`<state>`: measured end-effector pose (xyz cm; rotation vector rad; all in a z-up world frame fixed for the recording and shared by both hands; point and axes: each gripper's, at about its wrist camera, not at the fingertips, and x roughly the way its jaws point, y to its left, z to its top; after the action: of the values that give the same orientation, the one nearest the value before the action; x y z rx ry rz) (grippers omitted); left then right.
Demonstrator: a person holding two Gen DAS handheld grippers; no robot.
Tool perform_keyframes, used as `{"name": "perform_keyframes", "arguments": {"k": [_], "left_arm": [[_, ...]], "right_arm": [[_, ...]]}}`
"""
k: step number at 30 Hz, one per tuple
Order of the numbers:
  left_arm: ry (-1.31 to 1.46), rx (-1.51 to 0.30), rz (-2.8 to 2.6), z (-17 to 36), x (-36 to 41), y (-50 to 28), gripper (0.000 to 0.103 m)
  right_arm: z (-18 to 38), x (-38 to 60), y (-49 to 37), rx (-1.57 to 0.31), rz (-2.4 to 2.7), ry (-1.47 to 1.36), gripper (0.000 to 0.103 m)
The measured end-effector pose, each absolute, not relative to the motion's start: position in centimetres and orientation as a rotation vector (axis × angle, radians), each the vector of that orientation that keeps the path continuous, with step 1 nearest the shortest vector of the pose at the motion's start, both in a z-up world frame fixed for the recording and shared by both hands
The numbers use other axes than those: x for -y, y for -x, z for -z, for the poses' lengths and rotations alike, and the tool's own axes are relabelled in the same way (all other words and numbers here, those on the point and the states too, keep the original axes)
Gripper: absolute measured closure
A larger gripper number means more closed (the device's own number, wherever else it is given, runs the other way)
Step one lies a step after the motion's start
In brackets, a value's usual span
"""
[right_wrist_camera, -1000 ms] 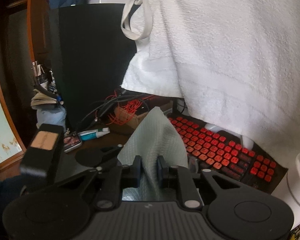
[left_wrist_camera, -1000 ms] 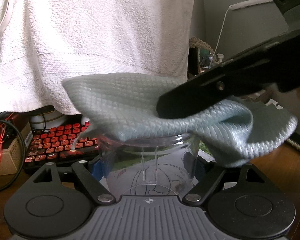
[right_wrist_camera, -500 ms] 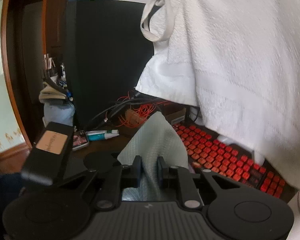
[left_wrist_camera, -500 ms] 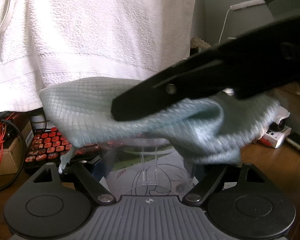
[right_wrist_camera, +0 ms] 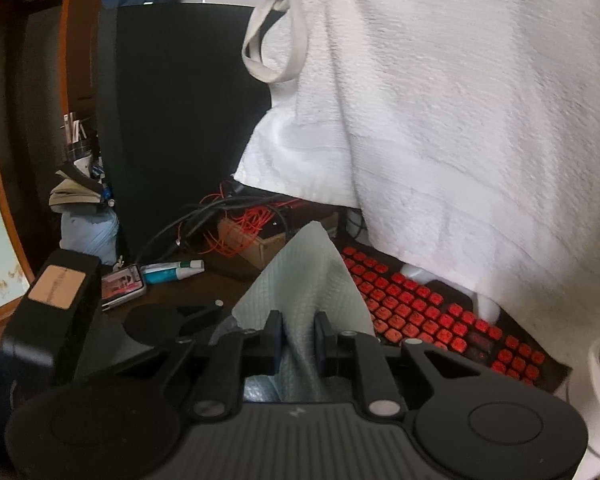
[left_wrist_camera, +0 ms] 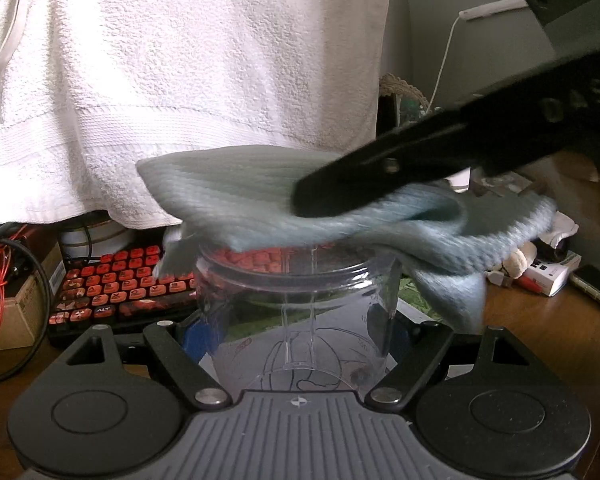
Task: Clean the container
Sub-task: 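Wipe the blue cloth around the jug's base rim with the right gripper, then rub the cloth back and forth over the jug's base with the right gripper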
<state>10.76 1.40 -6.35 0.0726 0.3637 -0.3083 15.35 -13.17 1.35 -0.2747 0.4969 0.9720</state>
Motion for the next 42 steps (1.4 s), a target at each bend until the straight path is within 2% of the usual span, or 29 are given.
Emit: {"name": "perform_keyframes", "arguments": {"k": [16, 42], "left_arm": [[-0.078, -0.367, 0.302, 6.4, -0.6, -10.4, 0.020], [-0.080, -0.368, 0.307, 6.6, -0.6, -10.1, 0.020]], "right_arm": [[-1.3, 12.3, -13.0, -0.495, -1.034, 0.275, 0.088], [-1.4, 13.4, -15.0, -0.519, -0.968, 0.279, 0.088]]}}
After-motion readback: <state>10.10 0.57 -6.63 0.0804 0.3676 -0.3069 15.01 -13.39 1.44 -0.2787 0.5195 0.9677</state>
